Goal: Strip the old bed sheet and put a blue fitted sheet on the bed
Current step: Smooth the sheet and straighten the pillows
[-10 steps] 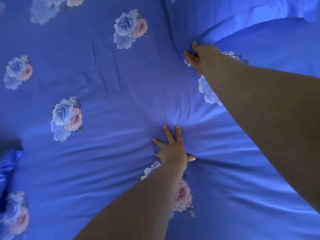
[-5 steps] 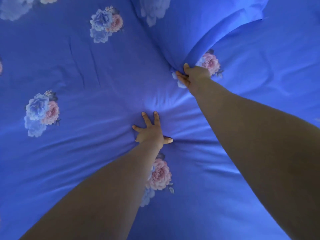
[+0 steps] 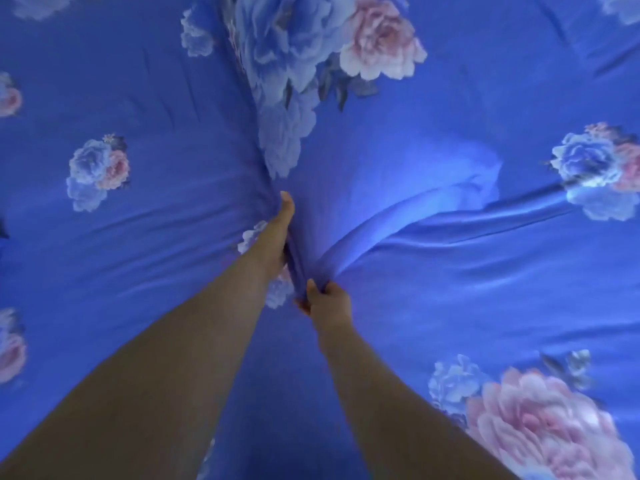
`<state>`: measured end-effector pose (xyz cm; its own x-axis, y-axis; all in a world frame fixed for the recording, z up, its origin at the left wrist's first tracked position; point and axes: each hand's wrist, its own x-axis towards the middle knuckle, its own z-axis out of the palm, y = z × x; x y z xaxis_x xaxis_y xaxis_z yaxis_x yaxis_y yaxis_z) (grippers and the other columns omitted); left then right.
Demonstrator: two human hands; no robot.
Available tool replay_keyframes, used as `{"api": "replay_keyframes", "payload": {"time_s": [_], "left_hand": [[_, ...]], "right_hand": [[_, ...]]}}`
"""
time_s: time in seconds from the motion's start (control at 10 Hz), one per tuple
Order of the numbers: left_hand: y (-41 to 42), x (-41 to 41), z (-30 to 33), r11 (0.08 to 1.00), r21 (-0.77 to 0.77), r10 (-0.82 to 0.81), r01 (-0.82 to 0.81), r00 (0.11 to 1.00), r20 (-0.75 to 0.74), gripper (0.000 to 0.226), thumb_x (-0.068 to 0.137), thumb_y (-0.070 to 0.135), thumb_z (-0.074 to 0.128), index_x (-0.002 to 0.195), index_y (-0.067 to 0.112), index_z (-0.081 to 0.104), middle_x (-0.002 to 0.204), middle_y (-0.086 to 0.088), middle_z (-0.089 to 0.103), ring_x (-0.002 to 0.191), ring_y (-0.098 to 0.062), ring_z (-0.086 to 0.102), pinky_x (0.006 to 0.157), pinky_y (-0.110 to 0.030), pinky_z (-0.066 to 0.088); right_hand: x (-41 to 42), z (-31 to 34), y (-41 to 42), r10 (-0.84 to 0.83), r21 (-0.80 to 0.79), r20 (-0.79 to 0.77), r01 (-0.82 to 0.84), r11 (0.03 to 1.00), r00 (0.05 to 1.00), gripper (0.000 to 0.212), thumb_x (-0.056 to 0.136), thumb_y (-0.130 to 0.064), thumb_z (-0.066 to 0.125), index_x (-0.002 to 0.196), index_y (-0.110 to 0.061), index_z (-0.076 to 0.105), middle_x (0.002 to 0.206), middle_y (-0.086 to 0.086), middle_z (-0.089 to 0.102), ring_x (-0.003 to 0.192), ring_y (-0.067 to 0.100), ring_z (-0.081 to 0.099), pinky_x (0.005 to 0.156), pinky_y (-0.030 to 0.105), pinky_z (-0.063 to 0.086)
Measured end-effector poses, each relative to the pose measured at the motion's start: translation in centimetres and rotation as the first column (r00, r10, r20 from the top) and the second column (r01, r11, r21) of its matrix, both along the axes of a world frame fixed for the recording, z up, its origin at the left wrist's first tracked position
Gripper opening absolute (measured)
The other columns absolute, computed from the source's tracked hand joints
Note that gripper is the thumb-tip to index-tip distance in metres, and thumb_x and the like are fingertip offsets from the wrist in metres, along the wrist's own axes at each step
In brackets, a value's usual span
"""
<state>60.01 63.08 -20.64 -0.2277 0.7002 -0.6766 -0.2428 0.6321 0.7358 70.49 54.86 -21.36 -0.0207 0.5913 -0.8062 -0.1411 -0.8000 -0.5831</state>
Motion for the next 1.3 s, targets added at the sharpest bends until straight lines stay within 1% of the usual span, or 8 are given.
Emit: {"api": "replay_keyframes", "payload": {"time_s": [0.1,0.2,0.3,0.4,0.5,0.6,0.8,1.3], "left_hand": [[-5.2,1.6,0.4,0.998,0.044,-0.026,0.033,0.987,-0.159,0.077,0.067,0.060,0.075,0.128,0.015,0.058,0.123,0.009,0.063,0.114,-0.008,0.058,0.107,-0.033,0.041],[-10.1,1.7,2.0,1.000,0.030,0.001,0.005,0.976,-0.218,0.079,0.067,0.055,0.075,0.132,0.015,0.054,0.126,0.002,0.062,0.116,-0.014,0.058,0.104,-0.036,0.044],[-13.4,1.3,4.6,0.997,-0.024,-0.083,0.080,0.963,-0.255,0.049,0.088,0.029,0.066,0.131,0.010,0.052,0.128,0.002,0.057,0.119,-0.017,0.055,0.094,-0.019,0.045],[-17.8,-1.0,6.8,0.952,-0.292,-0.163,0.086,0.955,-0.247,0.050,0.087,0.037,0.066,0.124,0.007,0.051,0.124,-0.007,0.059,0.104,-0.025,0.061,0.080,-0.028,0.051],[-23.3,-3.9,8.8,0.876,-0.482,-0.074,0.039,0.996,-0.054,0.041,0.085,0.039,0.066,0.109,0.007,0.059,0.102,-0.014,0.066,0.084,-0.029,0.064,0.071,-0.036,0.053],[-29.1,-6.6,10.9,0.800,-0.598,-0.073,0.045,0.997,-0.023,0.037,0.086,0.036,0.065,0.106,0.006,0.060,0.086,-0.012,0.064,0.074,-0.026,0.062,0.066,-0.035,0.051],[-34.9,-13.2,13.6,0.871,-0.490,-0.168,-0.046,0.908,-0.384,0.069,0.053,0.015,0.060,0.119,-0.004,0.057,0.107,-0.017,0.061,0.092,-0.028,0.059,0.076,-0.034,0.046],[-50.3,-38.6,30.0,0.961,-0.070,0.102,-0.267,0.580,-0.808,0.024,0.081,0.009,0.045,0.105,0.011,0.047,0.100,-0.017,0.055,0.091,-0.039,0.054,0.069,-0.034,0.033]], "right_hand": [[0.1,1.2,-7.4,0.180,-0.080,0.103,-0.172,0.982,0.978,0.030,0.096,-0.015,0.051,0.068,-0.012,0.040,0.058,0.004,0.049,0.044,0.010,0.061,0.042,0.024,0.043],[2.5,4.0,-9.1,0.074,0.118,0.456,-0.142,0.983,0.887,0.008,0.091,-0.020,0.055,0.090,-0.012,0.053,0.083,0.006,0.059,0.078,0.025,0.060,0.066,0.031,0.043],[5.0,8.5,-6.6,-0.332,0.542,0.582,-0.050,0.839,0.742,0.031,0.087,-0.023,0.063,0.114,-0.008,0.055,0.105,0.008,0.055,0.095,0.019,0.050,0.079,0.025,0.036],[6.1,10.8,-2.5,-0.265,0.510,0.725,-0.236,0.827,0.636,0.056,0.083,-0.038,0.066,0.129,-0.010,0.049,0.133,0.011,0.046,0.124,0.028,0.041,0.098,0.039,0.034],[7.4,10.5,-0.9,0.098,0.096,0.778,-0.271,0.958,0.620,0.093,0.075,-0.065,0.061,0.146,-0.016,0.026,0.156,0.008,0.017,0.144,0.028,0.014,0.114,0.046,0.015],[6.5,8.4,-5.0,0.219,-0.191,0.470,-0.144,0.971,0.855,0.110,0.073,-0.068,0.062,0.150,-0.009,0.011,0.156,0.013,0.016,0.143,0.032,0.017,0.116,0.046,0.015],[0.5,10.5,-15.8,0.285,-0.084,0.257,-0.272,0.959,0.924,0.063,0.080,-0.049,0.069,0.126,-0.009,0.049,0.107,0.005,0.058,0.102,0.029,0.057,0.090,0.039,0.047],[-30.3,27.1,-31.4,0.215,0.347,0.375,-0.352,0.869,0.902,0.022,0.097,-0.030,0.049,0.104,-0.009,0.048,0.084,0.005,0.055,0.089,0.027,0.055,0.072,0.030,0.034]]}}
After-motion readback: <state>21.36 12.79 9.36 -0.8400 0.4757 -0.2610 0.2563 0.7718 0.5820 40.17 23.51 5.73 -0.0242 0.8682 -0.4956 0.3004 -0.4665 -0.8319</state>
